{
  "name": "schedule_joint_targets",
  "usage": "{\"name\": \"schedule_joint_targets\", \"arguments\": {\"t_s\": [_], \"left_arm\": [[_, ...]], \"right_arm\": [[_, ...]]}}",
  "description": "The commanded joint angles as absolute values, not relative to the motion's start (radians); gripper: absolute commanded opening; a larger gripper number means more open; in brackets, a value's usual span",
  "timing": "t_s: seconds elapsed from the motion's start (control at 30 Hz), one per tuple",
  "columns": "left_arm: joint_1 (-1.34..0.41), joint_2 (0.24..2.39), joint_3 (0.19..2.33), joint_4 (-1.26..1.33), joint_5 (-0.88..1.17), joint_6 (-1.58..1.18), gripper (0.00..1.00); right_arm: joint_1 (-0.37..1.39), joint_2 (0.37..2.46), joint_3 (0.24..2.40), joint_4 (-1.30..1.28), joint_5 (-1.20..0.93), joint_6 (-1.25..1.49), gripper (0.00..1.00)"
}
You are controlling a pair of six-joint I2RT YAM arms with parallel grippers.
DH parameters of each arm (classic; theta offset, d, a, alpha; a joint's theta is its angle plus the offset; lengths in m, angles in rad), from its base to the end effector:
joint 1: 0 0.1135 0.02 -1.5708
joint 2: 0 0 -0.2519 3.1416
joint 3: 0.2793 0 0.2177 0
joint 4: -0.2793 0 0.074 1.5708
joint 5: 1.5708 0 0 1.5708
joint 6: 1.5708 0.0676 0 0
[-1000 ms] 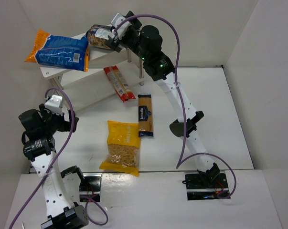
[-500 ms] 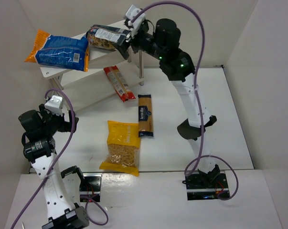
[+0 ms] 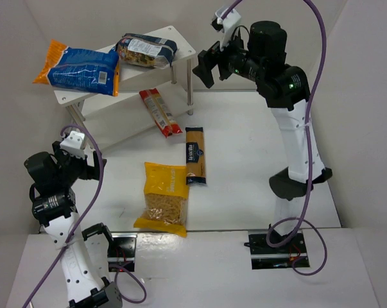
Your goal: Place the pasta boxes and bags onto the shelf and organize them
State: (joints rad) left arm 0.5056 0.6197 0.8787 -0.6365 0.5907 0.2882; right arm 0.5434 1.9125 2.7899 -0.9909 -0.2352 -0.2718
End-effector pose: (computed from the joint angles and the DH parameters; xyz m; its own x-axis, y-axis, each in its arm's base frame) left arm 0.1257 0.0266 0.3234 -0.2948 0.1066 -0.9496 0.1403 0.9878 0.0674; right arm 0.2750 0.1845 0.5343 0.0948 -0.2477 -0.9642 -0.7013 0.6708 -0.2413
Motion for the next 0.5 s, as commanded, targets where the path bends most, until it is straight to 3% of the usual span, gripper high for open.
{"name": "schedule_joint_targets", "arguments": {"t_s": [0.0,0.07,0.1,0.47], "left_arm": [[0.512,0.609,0.888,-0.624,0.621,0.304,1.0],[0.512,0.609,0.888,-0.624,0.621,0.304,1.0],[0.512,0.609,0.888,-0.624,0.621,0.304,1.0],[0.512,0.638,0.888,-0.634,0.63,0.304,1.0]], "right_arm": [[0.526,1.775,2.493,-0.967,-0.224,-0.201,0.99],[0.526,1.55,2.203,-0.698,-0.21,-0.18,0.99],[0.526,1.461,1.913,-0.59,-0.163,-0.179,0.99],[0.42,1.126,1.295,-0.489,-0.058,-0.144,0.99]]}}
